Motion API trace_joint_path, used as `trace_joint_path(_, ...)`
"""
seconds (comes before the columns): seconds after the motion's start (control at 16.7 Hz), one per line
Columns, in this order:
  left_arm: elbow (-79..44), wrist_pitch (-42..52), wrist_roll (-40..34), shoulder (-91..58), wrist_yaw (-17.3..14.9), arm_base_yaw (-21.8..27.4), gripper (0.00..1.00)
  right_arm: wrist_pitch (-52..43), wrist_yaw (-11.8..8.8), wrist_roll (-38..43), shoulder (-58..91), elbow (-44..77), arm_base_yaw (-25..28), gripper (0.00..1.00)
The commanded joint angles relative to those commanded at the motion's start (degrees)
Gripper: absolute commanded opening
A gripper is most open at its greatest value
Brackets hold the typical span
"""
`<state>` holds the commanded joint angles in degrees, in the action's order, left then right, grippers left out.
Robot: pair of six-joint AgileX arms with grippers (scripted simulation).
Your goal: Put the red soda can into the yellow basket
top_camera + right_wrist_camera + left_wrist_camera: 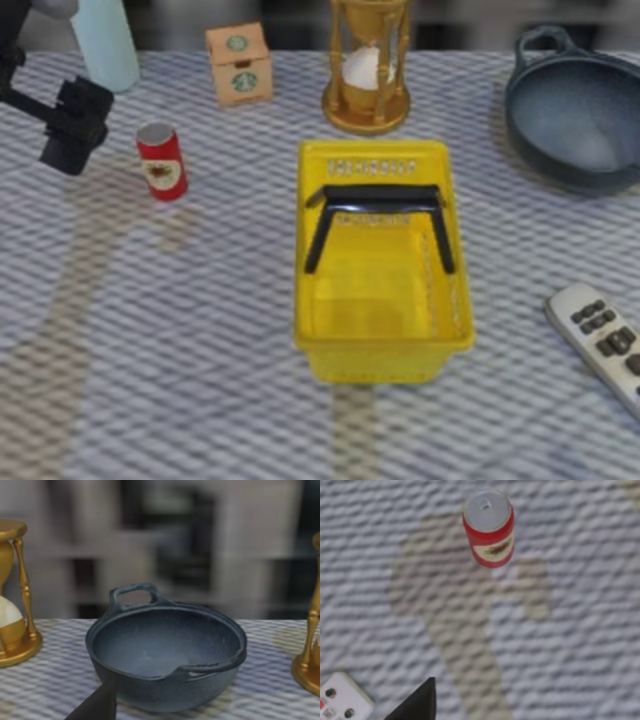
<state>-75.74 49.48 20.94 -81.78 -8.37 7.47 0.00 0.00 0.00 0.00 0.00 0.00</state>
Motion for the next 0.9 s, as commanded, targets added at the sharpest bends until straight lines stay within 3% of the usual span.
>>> trace_joint_path(0.54, -48.8, 24.3, 11.9, -49.1, 2.2, 1.6, 1.00, 0.0, 0.0, 0.0, 0.0, 0.0, 0.0, 1.00)
trace_joint_path(0.9, -68.2, 31.5, 16.5, -66.3, 4.1, 1.9, 1.00, 0.0, 0.0, 0.0, 0.0, 0.0, 0.0, 1.00)
